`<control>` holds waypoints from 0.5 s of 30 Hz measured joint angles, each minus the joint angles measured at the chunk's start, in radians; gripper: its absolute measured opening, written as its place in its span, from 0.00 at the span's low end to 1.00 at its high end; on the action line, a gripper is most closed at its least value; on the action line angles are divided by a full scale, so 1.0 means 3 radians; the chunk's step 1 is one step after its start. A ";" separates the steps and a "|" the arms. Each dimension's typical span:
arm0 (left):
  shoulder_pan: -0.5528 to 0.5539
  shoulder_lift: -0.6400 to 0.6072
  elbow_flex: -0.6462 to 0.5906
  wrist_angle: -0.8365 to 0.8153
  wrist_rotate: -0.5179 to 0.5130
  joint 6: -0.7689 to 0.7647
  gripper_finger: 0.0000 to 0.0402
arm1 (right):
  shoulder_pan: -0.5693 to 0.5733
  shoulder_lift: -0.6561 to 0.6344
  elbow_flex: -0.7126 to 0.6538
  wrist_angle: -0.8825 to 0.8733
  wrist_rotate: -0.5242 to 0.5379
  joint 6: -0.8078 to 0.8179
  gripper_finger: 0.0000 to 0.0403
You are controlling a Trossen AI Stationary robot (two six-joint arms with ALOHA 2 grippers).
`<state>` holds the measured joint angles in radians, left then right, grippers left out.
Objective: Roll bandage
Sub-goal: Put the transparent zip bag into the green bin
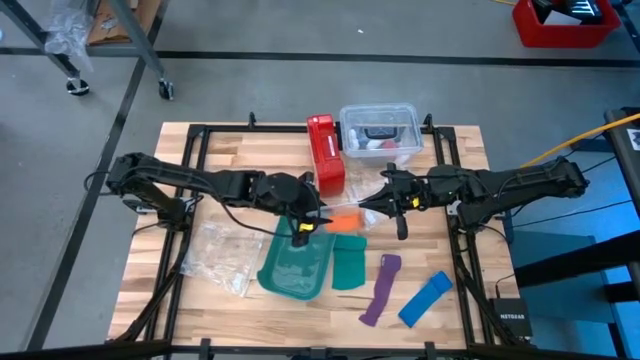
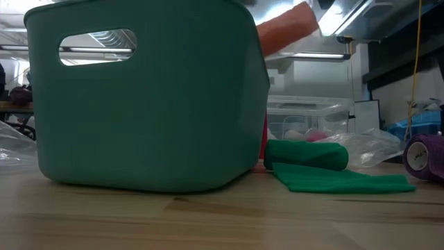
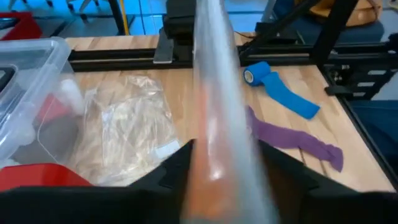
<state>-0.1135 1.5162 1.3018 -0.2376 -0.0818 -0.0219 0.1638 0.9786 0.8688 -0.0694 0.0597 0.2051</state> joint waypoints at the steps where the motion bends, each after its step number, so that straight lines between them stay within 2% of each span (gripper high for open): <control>1: -0.0001 0.0000 0.0000 -0.0020 0.0001 0.0002 0.31 | 0.0000 0.0000 0.0000 0.0011 0.0000 0.0001 0.01; 7: -0.0003 -0.0071 0.0000 -0.0200 0.0001 -0.0164 0.03 | -0.0001 0.0000 0.0000 0.0083 0.0000 0.0089 0.08; 11: -0.0002 -0.0133 0.0001 -0.0399 0.0001 -0.0215 0.01 | -0.0001 0.0000 0.0000 0.0067 -0.0029 0.0192 0.12; 15: -0.0003 -0.0198 0.0001 -0.0720 0.0003 -0.0303 0.01 | -0.0001 0.0000 0.0000 0.0067 -0.0212 0.0199 0.18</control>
<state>-0.1143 1.4566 1.3022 -0.4537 -0.0811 -0.1127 0.1635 0.9787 0.8688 -0.0494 -0.0038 0.2649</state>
